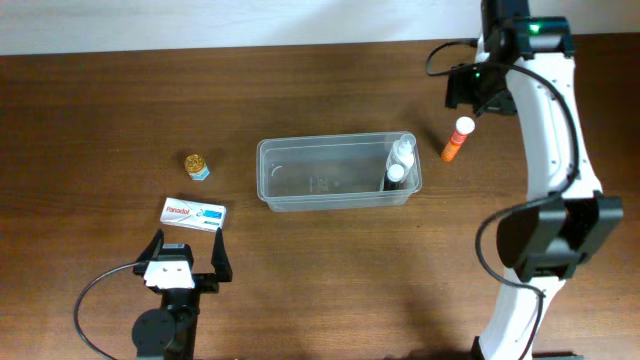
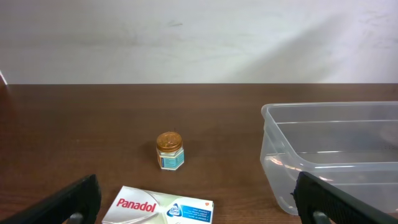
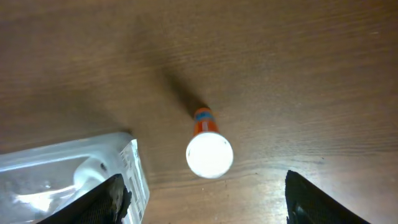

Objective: Pack container
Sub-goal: 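Move the right gripper to the orange Redoxon tube and grasp it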

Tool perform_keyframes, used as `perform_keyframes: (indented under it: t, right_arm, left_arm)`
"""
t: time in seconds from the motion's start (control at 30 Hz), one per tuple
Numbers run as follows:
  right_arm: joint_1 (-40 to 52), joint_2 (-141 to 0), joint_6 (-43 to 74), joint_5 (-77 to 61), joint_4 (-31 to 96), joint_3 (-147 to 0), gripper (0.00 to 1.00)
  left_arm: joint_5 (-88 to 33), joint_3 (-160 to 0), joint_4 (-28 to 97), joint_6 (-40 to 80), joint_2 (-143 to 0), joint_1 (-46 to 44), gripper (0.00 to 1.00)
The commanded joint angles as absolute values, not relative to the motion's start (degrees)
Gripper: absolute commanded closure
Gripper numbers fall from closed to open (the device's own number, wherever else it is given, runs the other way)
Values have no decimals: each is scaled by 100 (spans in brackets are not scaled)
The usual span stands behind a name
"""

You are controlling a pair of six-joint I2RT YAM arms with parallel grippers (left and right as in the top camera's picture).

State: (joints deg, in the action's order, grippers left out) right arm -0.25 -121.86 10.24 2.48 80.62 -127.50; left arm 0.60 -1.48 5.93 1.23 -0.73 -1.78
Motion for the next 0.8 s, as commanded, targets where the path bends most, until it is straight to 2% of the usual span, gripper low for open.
perform_keyframes:
  t: [0.0, 0.47, 0.6, 0.77]
  right_arm:
    - [-40, -12514, 943, 174, 8009, -12816, 26]
    - [-49, -13102, 950, 213, 8007, -12766, 28]
    - [-58, -13159, 947, 213, 8023, -12739, 40]
    - [-82, -13161, 947, 211, 8068, -12739, 47]
  left_arm:
    - [34, -106, 569, 36, -36, -198, 0]
    - [34, -106, 569, 36, -36, -198, 0]
    - [34, -106, 569, 36, -36, -198, 0]
    - [34, -106, 569, 36, -36, -198, 1]
